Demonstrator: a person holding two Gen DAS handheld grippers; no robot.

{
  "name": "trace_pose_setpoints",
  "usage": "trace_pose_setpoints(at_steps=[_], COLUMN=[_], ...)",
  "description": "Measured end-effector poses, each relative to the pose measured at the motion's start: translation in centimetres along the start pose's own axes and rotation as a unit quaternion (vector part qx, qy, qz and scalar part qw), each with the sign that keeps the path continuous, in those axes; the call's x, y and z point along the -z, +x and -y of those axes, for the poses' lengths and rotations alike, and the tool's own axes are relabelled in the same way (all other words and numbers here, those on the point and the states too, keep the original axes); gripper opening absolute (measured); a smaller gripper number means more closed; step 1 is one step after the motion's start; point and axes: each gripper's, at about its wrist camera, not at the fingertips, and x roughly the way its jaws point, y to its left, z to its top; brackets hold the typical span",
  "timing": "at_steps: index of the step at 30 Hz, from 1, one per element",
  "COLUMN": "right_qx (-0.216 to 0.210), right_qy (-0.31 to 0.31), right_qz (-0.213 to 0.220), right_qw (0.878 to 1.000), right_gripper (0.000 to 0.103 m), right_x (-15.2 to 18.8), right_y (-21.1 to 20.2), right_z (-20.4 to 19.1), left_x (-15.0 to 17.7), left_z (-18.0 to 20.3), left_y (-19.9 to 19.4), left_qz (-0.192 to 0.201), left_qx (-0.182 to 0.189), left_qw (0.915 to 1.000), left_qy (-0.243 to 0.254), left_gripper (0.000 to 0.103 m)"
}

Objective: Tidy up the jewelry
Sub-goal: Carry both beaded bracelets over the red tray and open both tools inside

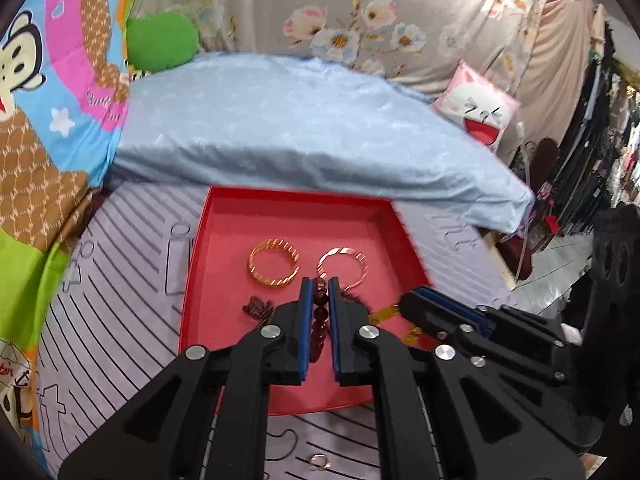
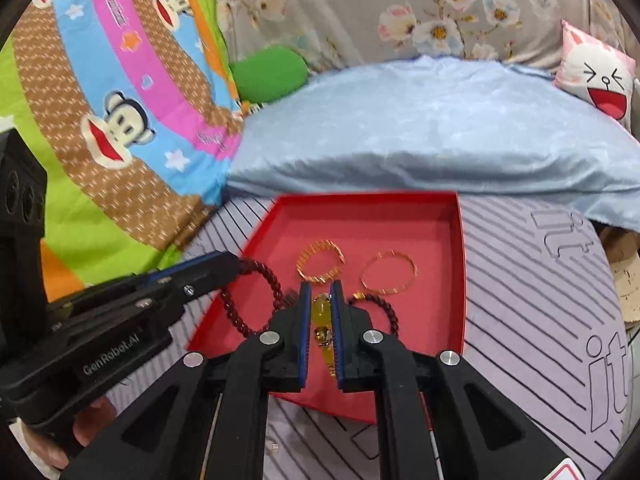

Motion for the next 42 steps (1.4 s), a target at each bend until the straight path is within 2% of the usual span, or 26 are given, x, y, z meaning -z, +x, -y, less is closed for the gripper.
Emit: trace_pose_setpoints(at_steps=[6,15,20,27,32,36,39,42], right_qx=[0.019,0.030,0.024,0.022,0.019,0.029,0.057,0.080], right_qy=[0.018,0.017,0.004,-0.008,-0.008,-0.012,-0.006,0.003], right_qz=[-0.017,-0.014,0.008,0.035,0.041,0.028,0.005,0.004], right_qw=[1.000,0.999,1.000,0.999,0.999,0.999,0.998,0.997], right_gripper=[0.009,0.009,0.009,0.009,0.009,0.009,0.009,0.012], right_x=[2.0,2.5,0.6,-3.2,-5.5,-5.8,-5.1,-4.3], right_y=[1.2,1.4,0.8,0.7,1.9,3.9,5.9,6.1], right_z=[2.1,2.3,1.5,0.8,0.7,0.9,1.9,3.1], left_x=[2.9,4.1,2.7,-1.5,-4.0,-4.7,-4.4,-4.2], left_z=[-1.5,-2.3,-1.8,-1.0,-0.9,-1.3,-1.6,-2.2], left_y=[2.3,3.2,2.7,2.2,3.4,5.3,6.8,7.5], left_qz=[-0.031,-0.040,-0.024,0.012,0.019,0.006,-0.001,-0.002], left_qx=[-0.031,-0.072,-0.074,-0.074,-0.074,-0.068,-0.087,-0.101], left_qw=[0.9990,0.9966,0.9968,0.9968,0.9968,0.9975,0.9960,0.9948], left_qy=[0.004,0.008,0.016,0.026,0.026,0.018,0.020,0.015], left_gripper=[0.008,0.008,0.008,0.008,0.008,0.008,0.008,0.008])
